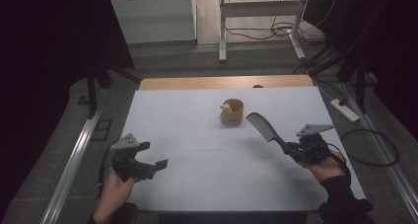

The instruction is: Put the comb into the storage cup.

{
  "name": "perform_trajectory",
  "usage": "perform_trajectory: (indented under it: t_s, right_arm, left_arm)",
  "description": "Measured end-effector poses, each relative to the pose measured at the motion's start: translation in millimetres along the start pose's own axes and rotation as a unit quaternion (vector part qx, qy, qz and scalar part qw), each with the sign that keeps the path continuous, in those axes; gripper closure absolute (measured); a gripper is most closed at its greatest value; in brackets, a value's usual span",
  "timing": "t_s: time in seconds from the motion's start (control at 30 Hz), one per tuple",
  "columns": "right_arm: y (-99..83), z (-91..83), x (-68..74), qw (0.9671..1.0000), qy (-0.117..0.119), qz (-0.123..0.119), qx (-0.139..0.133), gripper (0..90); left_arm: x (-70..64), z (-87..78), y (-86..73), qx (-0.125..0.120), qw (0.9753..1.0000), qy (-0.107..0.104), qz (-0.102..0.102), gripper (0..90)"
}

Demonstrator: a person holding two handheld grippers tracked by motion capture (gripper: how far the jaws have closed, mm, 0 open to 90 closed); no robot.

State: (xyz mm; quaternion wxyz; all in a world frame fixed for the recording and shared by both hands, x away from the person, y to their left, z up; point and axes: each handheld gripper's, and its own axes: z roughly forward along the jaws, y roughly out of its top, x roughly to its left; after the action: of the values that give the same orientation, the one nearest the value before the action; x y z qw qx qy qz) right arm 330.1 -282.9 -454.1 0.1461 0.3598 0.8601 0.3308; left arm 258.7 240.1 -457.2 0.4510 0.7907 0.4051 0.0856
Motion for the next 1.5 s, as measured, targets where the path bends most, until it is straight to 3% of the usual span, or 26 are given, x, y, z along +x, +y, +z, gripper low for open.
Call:
perform_trajectory:
  t_s: [0.5,0.87,1.5]
  right_arm:
    - [-0.4,-3.4,10.7,0.9994,0.007,-0.032,-0.010,72.6]
    - [0.5,-6.2,16.0,0.9985,0.021,-0.045,-0.023,72.6]
    - [4.0,-7.7,27.4,0.9961,0.036,-0.068,-0.042,72.6]
  left_arm:
    - [-2.1,20.4,25.1,0.023,0.9996,-0.010,0.013,0.0]
    - [-4.4,32.2,44.4,0.018,0.9992,-0.033,0.018,0.0]
    - [-8.7,51.7,74.5,0.019,0.9981,-0.048,0.034,0.0]
